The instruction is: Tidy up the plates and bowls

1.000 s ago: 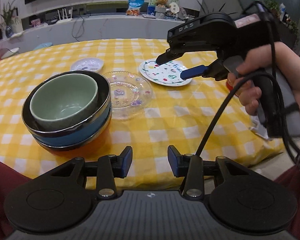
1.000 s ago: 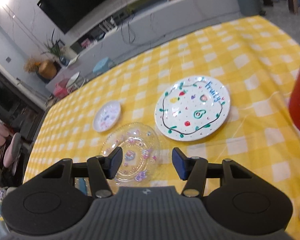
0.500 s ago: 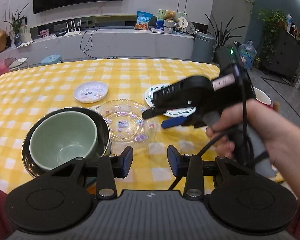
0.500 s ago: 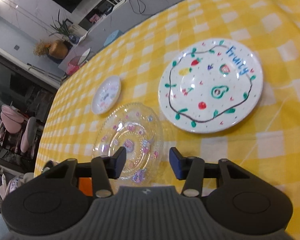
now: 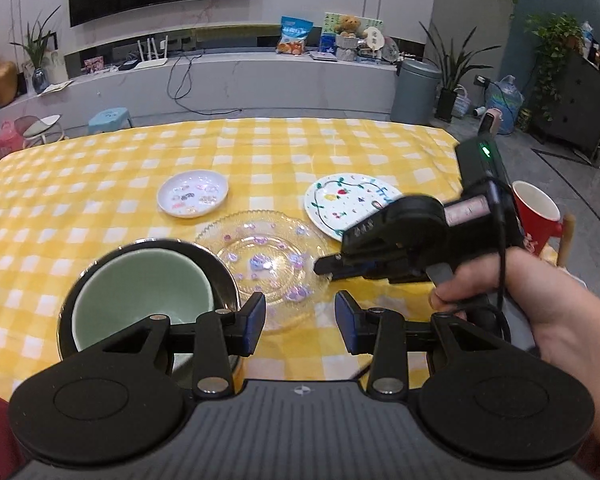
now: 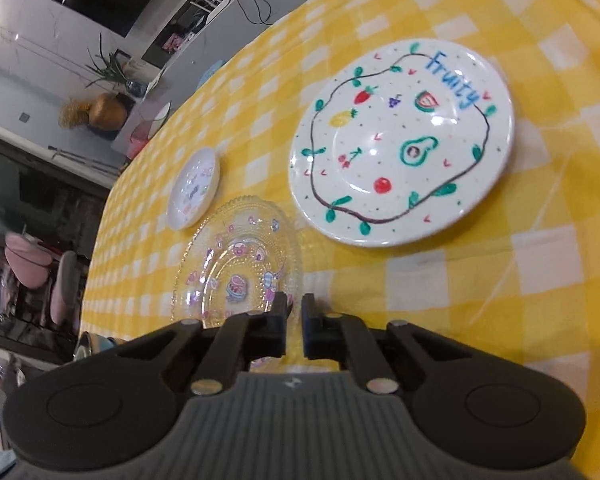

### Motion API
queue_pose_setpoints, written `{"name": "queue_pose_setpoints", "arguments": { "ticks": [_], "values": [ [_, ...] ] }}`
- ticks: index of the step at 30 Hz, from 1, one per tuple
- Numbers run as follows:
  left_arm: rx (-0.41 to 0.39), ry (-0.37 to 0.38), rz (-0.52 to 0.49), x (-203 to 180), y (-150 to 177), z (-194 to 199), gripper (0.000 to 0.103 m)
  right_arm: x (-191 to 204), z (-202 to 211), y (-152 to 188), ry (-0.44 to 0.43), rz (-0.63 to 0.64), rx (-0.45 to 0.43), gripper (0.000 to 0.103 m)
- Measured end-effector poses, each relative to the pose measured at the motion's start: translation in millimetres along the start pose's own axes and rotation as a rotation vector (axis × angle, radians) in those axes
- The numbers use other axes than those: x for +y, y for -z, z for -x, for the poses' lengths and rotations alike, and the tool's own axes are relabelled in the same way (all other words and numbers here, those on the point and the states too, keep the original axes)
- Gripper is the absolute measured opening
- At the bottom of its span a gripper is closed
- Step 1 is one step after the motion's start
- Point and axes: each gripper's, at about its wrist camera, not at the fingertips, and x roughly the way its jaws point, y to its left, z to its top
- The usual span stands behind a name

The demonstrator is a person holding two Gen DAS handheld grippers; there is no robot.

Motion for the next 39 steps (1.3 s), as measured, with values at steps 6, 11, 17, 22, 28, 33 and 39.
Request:
{"name": "queue_pose_setpoints", "arguments": {
  "ticks": [6, 11, 17, 22, 28, 33, 39],
  "values": [
    [0.016, 0.014, -0.084, 11.4, -50.9, -8.9, 0.046, 3.0, 3.3, 3.2, 0.009, 0.022, -0.003, 0.005],
    [0.166, 0.120, -0.167, 47.8, -111.9, -47.0, 0.047, -1.1, 4.2, 3.0, -0.012, 0.005, -0.001, 0.004],
    [0.371, 0.184, -0.237, 94.4, -142.4, -121.9, 0.047, -4.6, 4.2, 2.4, -0.037, 0.000, 0.006, 0.004],
    [0.526, 0.400, -0.237, 120.6, -122.9, -169.3, 0.047, -15.2, 4.3, 1.9, -0.076, -0.060, 0.015, 0.004],
    [0.551, 0.434, -0.198, 140.8, -107.0, -199.2, 0.039, -15.1, 5.9, 3.7, -0.083, -0.038, 0.013, 0.003],
    [0.562, 0.472, -0.138, 154.7, -106.5, -213.4, 0.029, -18.3, 7.6, 3.3, -0.098, -0.041, 0.014, 0.003],
    [0.543, 0.542, -0.046, 172.1, -105.8, -220.4, 0.020, -23.7, 9.0, 4.3, -0.121, -0.049, 0.010, 0.003]
  ]
}}
